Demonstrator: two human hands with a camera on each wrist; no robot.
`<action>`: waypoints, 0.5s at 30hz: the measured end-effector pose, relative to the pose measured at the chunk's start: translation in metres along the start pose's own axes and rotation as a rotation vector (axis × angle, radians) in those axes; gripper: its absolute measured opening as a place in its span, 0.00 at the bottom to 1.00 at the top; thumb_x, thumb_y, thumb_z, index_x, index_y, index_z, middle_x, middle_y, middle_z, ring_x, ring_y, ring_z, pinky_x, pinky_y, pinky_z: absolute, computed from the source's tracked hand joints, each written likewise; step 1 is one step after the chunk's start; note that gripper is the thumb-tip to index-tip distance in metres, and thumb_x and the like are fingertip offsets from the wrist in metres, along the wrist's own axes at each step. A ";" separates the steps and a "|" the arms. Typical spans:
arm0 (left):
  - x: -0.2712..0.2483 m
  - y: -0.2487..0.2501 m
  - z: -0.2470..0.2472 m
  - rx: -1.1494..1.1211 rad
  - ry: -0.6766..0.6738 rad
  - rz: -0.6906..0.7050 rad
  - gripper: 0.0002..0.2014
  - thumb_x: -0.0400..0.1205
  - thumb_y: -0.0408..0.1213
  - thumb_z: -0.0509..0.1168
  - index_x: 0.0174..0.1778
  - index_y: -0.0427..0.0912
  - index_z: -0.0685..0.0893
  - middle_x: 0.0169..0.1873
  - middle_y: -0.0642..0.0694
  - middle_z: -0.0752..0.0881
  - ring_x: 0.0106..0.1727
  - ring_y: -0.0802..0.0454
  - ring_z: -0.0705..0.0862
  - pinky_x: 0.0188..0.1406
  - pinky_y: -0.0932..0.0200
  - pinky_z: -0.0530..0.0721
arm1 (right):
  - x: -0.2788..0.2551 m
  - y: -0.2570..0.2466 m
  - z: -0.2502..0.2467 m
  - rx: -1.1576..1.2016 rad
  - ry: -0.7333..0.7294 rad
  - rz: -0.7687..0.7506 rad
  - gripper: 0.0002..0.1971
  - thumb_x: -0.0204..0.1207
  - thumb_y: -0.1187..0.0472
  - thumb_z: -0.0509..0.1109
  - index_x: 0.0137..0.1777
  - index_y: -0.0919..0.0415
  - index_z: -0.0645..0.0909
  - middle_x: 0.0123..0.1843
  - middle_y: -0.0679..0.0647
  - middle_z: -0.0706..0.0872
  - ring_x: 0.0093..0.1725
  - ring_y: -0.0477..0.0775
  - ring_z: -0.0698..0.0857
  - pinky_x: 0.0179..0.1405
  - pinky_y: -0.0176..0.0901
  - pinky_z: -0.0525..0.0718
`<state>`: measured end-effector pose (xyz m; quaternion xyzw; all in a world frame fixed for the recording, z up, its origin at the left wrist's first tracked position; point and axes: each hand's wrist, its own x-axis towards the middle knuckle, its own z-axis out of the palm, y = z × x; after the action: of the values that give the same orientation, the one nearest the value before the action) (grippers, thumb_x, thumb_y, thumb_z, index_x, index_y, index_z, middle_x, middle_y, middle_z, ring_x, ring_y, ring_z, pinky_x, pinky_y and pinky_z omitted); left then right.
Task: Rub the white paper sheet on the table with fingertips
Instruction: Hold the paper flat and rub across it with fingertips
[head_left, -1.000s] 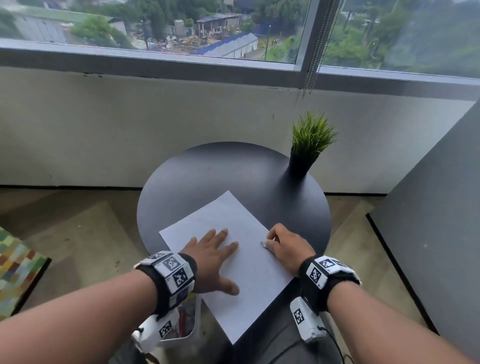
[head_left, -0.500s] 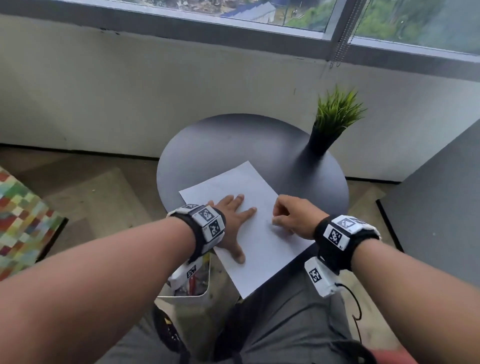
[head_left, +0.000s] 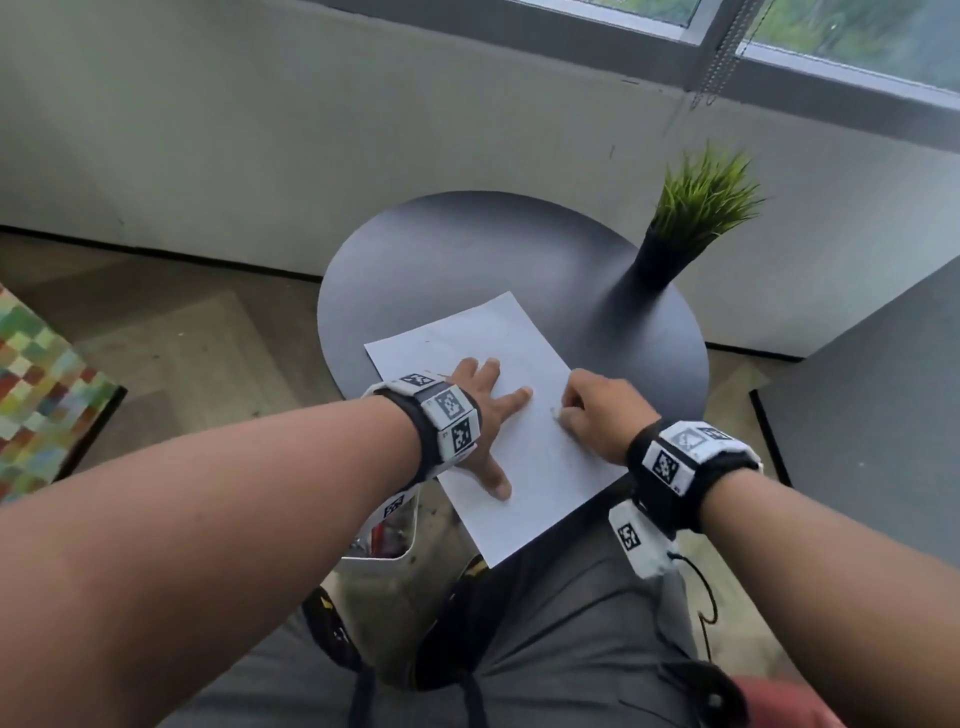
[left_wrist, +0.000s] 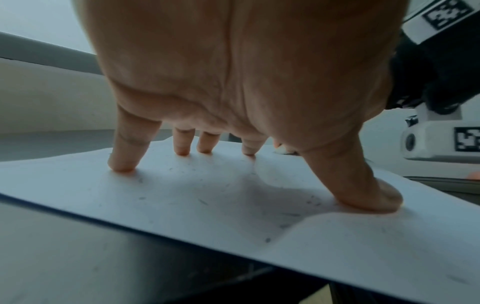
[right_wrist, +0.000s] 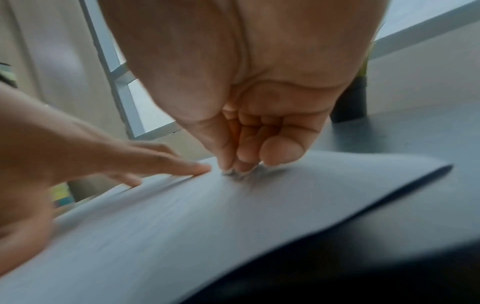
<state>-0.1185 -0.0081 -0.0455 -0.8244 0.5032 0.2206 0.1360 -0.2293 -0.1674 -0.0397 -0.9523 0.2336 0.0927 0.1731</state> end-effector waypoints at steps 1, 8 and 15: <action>0.000 0.000 0.001 -0.005 -0.006 -0.004 0.64 0.62 0.75 0.72 0.86 0.63 0.39 0.86 0.41 0.41 0.85 0.34 0.46 0.74 0.26 0.63 | -0.003 -0.003 0.005 -0.035 -0.001 -0.038 0.05 0.77 0.54 0.66 0.45 0.53 0.75 0.44 0.53 0.84 0.45 0.58 0.82 0.42 0.47 0.78; 0.002 -0.001 0.001 0.000 -0.019 0.003 0.65 0.61 0.76 0.72 0.86 0.64 0.37 0.86 0.40 0.35 0.85 0.33 0.43 0.74 0.27 0.64 | -0.002 -0.005 0.000 -0.064 -0.076 -0.094 0.04 0.76 0.55 0.66 0.48 0.54 0.77 0.45 0.52 0.85 0.46 0.56 0.82 0.47 0.49 0.82; 0.001 -0.001 0.001 0.024 -0.019 0.005 0.65 0.61 0.77 0.71 0.86 0.64 0.37 0.86 0.40 0.34 0.85 0.32 0.43 0.74 0.27 0.65 | -0.027 -0.034 0.019 -0.087 -0.233 -0.369 0.05 0.78 0.57 0.64 0.48 0.56 0.78 0.45 0.55 0.86 0.46 0.59 0.82 0.46 0.50 0.81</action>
<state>-0.1168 -0.0082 -0.0465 -0.8192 0.5068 0.2226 0.1501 -0.2387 -0.1208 -0.0400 -0.9684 0.0298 0.1787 0.1715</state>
